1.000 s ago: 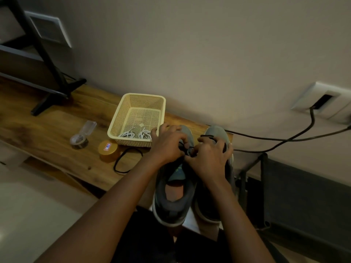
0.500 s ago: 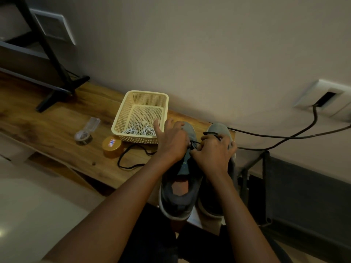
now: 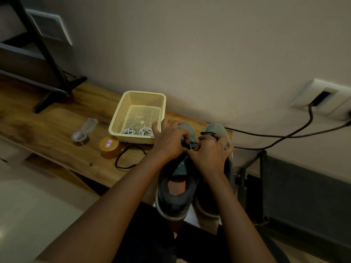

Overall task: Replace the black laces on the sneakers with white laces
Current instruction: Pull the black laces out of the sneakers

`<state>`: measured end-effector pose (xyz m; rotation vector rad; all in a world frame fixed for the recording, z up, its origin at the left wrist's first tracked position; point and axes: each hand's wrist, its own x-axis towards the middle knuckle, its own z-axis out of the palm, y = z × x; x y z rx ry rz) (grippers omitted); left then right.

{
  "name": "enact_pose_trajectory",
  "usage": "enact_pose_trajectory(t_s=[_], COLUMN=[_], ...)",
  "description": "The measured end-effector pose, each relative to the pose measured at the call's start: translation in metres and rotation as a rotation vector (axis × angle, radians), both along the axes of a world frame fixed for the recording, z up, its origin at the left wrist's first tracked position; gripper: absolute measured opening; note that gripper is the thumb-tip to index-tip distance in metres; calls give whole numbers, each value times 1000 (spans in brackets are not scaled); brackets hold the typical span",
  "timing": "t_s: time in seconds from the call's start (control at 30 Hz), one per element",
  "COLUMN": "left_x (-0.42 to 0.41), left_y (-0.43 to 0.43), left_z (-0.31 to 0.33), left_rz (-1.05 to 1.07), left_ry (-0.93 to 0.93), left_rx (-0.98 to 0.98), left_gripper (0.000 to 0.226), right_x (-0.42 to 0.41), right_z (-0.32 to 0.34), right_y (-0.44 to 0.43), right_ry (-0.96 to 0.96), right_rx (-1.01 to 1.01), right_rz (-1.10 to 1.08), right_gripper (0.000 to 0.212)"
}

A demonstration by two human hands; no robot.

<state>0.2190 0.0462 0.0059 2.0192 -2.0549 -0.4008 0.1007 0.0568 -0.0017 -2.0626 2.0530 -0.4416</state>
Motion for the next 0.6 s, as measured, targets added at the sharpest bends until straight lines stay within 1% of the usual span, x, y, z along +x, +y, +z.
enact_pose_trajectory(t_s=[0.17, 0.23, 0.3, 0.37, 0.43, 0.47, 0.53, 0.6], left_x=[-4, -7, -7, -3, 2, 4, 4, 4], left_y=[-2, -2, -2, -5, -8, -8, -7, -5], left_z=[-2, -4, -6, -7, -7, -6, -4, -2], left_rz=[-15, -12, 46, 159, 241, 248, 198, 90], left_ry=[-50, -57, -15, 71, 147, 165, 184, 186], left_rx=[-12, -20, -67, -136, -159, -151, -120, -81], left_gripper=[3, 3, 5, 4, 3, 5, 6, 17], right_x=[-1, -1, -1, 0, 0, 0, -1, -1], right_z=[3, 5, 5, 6, 7, 7, 6, 5], right_y=[1, 2, 3, 4, 5, 5, 4, 3], right_ry=[3, 10, 9, -7, -18, -18, -13, -16], right_rx=[8, 16, 11, 5, 2, 1, 9, 19], right_rz=[0, -4, -5, -6, -10, -13, -14, -8], right_gripper=[29, 30, 33, 36, 34, 31, 28, 28])
